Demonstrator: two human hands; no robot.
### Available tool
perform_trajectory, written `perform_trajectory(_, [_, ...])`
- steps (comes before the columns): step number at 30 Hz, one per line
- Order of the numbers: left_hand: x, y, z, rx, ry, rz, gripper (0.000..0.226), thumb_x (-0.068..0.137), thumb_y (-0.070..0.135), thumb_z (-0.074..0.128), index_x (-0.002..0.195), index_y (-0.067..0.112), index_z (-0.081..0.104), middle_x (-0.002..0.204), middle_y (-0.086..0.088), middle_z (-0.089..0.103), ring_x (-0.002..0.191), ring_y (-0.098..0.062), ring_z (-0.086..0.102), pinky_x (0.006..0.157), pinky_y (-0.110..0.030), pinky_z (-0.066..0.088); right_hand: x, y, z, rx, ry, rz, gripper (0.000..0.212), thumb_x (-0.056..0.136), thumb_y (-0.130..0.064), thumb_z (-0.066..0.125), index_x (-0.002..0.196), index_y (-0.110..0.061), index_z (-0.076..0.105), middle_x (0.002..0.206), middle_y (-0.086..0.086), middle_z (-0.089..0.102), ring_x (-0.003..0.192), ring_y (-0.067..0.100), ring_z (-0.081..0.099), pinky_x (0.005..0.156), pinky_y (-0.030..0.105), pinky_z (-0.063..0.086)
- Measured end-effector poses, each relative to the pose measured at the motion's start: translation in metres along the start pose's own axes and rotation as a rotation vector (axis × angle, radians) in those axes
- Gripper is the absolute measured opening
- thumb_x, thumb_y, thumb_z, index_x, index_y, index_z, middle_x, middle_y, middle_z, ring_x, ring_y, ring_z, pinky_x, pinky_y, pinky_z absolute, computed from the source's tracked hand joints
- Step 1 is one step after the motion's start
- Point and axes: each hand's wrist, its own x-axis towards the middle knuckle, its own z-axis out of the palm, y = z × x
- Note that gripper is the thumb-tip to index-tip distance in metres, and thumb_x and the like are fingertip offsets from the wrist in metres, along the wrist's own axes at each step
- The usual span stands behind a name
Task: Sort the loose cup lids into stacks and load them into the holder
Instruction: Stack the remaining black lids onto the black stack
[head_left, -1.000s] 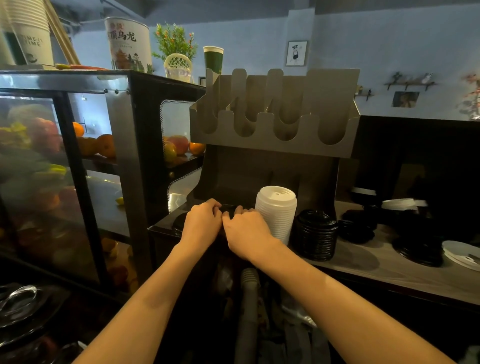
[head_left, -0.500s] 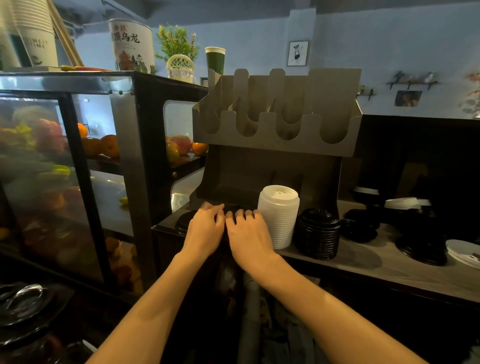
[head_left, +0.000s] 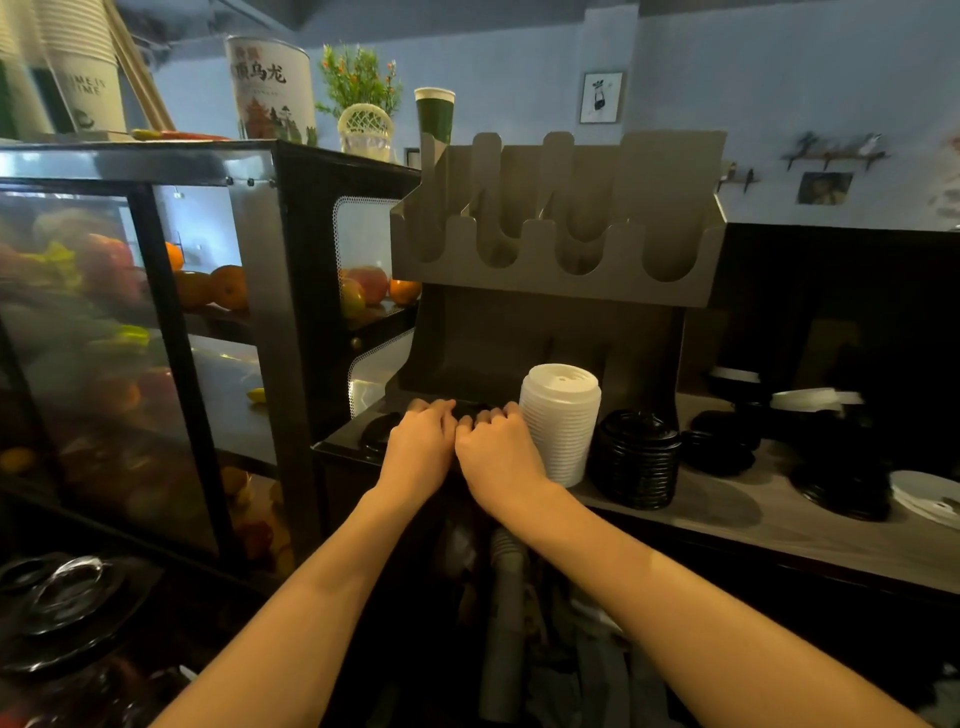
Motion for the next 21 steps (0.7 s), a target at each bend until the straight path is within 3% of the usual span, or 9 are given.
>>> perform_trajectory(3, [0.003, 0.003, -0.006, 0.135, -0.082, 0.064, 0.034, 0.105, 0.021, 0.05, 0.137, 0.011, 0.057, 0.129, -0.013, 0.06, 0.107, -0.022, 0.066, 0.085, -0.029, 0.053, -0.001, 0.001, -0.004, 0.059, -0.018, 0.007, 0.047, 0.095, -0.023, 0.061, 0.136, -0.003, 0.05, 0.133, 0.019, 0.058, 0.124, 0.033, 0.055, 0.11, 0.045, 0.034])
perform_trajectory(6, [0.005, 0.008, -0.012, 0.212, -0.106, 0.092, 0.024, 0.099, 0.017, 0.055, 0.121, 0.013, 0.065, 0.127, -0.011, 0.063, 0.109, -0.023, 0.065, 0.089, -0.032, 0.055, -0.001, 0.004, -0.006, 0.178, 0.021, 0.016, 0.043, 0.094, -0.014, 0.058, 0.135, -0.005, 0.051, 0.135, 0.019, 0.055, 0.117, 0.032, 0.059, 0.104, 0.042, 0.039])
perform_trajectory(9, [-0.003, 0.02, -0.017, 0.147, -0.045, 0.092, 0.03, 0.098, 0.016, 0.057, 0.127, 0.015, 0.064, 0.136, -0.009, 0.06, 0.121, -0.023, 0.06, 0.099, -0.037, 0.052, -0.006, 0.01, -0.012, 0.263, 0.091, 0.008, 0.038, 0.094, -0.013, 0.056, 0.131, -0.007, 0.054, 0.124, 0.013, 0.06, 0.109, 0.028, 0.06, 0.094, 0.037, 0.044])
perform_trajectory(12, [-0.008, 0.035, -0.02, 0.076, -0.026, 0.052, 0.031, 0.103, 0.023, 0.05, 0.132, 0.018, 0.06, 0.131, -0.005, 0.062, 0.112, -0.022, 0.062, 0.087, -0.033, 0.048, -0.013, 0.023, -0.018, 0.311, 0.14, 0.02, 0.032, 0.097, -0.017, 0.053, 0.128, -0.009, 0.057, 0.119, 0.009, 0.062, 0.105, 0.025, 0.061, 0.086, 0.034, 0.046])
perform_trajectory(15, [-0.011, 0.042, -0.019, 0.151, -0.097, 0.053, 0.023, 0.103, 0.027, 0.046, 0.113, 0.018, 0.066, 0.119, -0.006, 0.063, 0.095, -0.021, 0.063, 0.077, -0.032, 0.046, -0.024, 0.034, -0.019, 0.356, 0.163, -0.026, 0.026, 0.099, -0.017, 0.048, 0.12, -0.01, 0.062, 0.113, 0.009, 0.063, 0.1, 0.025, 0.062, 0.082, 0.034, 0.046])
perform_trajectory(21, [-0.009, 0.065, -0.034, 0.326, -0.218, 0.017, 0.024, 0.101, 0.024, 0.046, 0.116, 0.017, 0.064, 0.123, -0.009, 0.06, 0.111, -0.03, 0.061, 0.091, -0.042, 0.045, -0.044, 0.045, -0.017, 0.573, 0.326, -0.071, 0.017, 0.093, -0.013, 0.059, 0.105, -0.009, 0.069, 0.106, 0.008, 0.067, 0.091, 0.023, 0.062, 0.077, 0.028, 0.045])
